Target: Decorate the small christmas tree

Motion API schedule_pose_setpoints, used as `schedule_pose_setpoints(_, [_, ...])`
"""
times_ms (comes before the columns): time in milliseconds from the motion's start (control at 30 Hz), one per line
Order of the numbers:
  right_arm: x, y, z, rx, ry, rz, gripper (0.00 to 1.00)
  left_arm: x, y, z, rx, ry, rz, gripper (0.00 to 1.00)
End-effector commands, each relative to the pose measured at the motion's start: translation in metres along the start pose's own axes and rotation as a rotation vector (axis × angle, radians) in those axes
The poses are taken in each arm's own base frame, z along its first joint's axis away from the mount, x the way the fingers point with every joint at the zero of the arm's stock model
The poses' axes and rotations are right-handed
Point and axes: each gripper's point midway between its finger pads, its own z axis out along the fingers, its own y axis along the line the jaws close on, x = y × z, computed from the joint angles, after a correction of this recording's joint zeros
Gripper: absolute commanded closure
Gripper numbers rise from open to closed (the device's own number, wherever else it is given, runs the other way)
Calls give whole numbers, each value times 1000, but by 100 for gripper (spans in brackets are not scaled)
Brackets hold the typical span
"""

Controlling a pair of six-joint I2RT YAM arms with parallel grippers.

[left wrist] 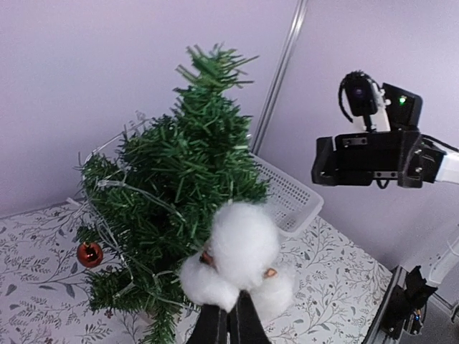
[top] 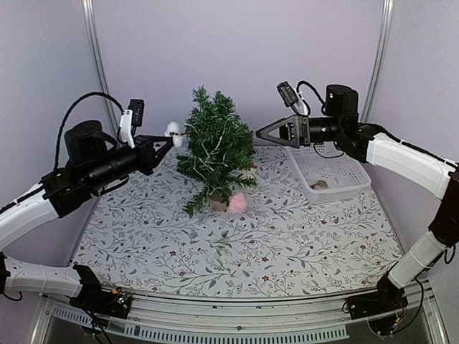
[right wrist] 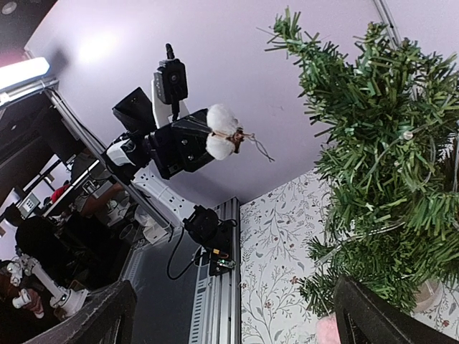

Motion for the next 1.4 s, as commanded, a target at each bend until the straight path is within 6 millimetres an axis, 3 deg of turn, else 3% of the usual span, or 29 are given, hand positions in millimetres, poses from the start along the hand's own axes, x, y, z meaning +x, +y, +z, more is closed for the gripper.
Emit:
schedule_pose_setpoints(0, [-8,-2,-10,54,-41,-37,1,-3,22,17,-44,70,-83,100])
schedule_pose_setpoints(467, [-12,-18,-20,85,-50,-23,1,-27,80,59,-123,125,-181,100])
schedule_pose_setpoints(667, [-13,-24,-25,94,-51,-15,1,-19,87,83,-80,208,-187,100])
schedule_pose_setpoints(867, [-13,-29,-30,100,-46,-10,1,14,85,98,-34,374,-205,100])
schedule_pose_setpoints(1033, [-13,-32,-31,103,-44,-6,1,28,90,105,-42,432,-209,100])
schedule_pose_setpoints(1367, [-13,-38,-30,104,-42,4,1,22,85,121,2,443,-184,100])
